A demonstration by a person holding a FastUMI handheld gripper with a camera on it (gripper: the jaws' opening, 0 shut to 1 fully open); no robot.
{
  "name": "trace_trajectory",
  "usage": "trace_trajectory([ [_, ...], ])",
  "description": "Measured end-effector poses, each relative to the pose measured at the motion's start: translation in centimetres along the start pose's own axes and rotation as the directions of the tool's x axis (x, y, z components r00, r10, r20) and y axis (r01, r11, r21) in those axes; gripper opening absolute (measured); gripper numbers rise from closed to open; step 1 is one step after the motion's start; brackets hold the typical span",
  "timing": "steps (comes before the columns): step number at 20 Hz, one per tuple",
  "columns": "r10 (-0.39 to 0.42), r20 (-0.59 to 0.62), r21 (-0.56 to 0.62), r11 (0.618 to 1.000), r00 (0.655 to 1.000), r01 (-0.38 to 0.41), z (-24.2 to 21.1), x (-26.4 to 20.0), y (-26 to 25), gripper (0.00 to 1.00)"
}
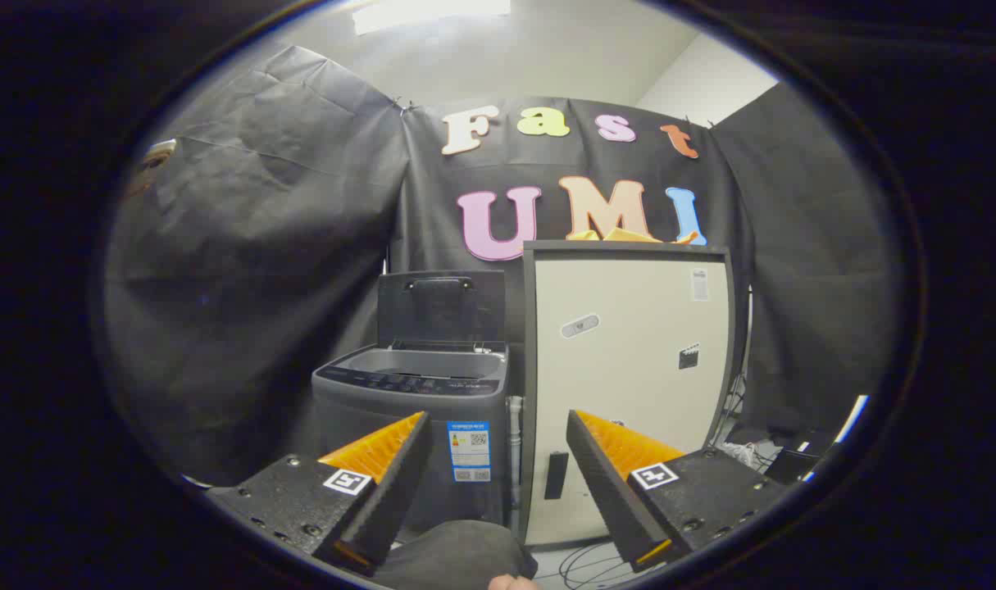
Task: Put the clothes into the washing machine and then close the washing machine lid.
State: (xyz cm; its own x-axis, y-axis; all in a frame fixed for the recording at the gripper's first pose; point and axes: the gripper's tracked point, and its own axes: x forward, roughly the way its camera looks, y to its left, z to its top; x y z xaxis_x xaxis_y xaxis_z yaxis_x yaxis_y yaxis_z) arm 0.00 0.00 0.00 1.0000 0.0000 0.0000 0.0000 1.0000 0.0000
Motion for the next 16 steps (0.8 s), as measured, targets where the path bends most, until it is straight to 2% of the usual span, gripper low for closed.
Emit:
trace_trajectory([
  [16, -0.010, 0.001, -0.005, 1.000, 1.000, 0.010, -0.07, 0.03, -0.19, 0.99],
])
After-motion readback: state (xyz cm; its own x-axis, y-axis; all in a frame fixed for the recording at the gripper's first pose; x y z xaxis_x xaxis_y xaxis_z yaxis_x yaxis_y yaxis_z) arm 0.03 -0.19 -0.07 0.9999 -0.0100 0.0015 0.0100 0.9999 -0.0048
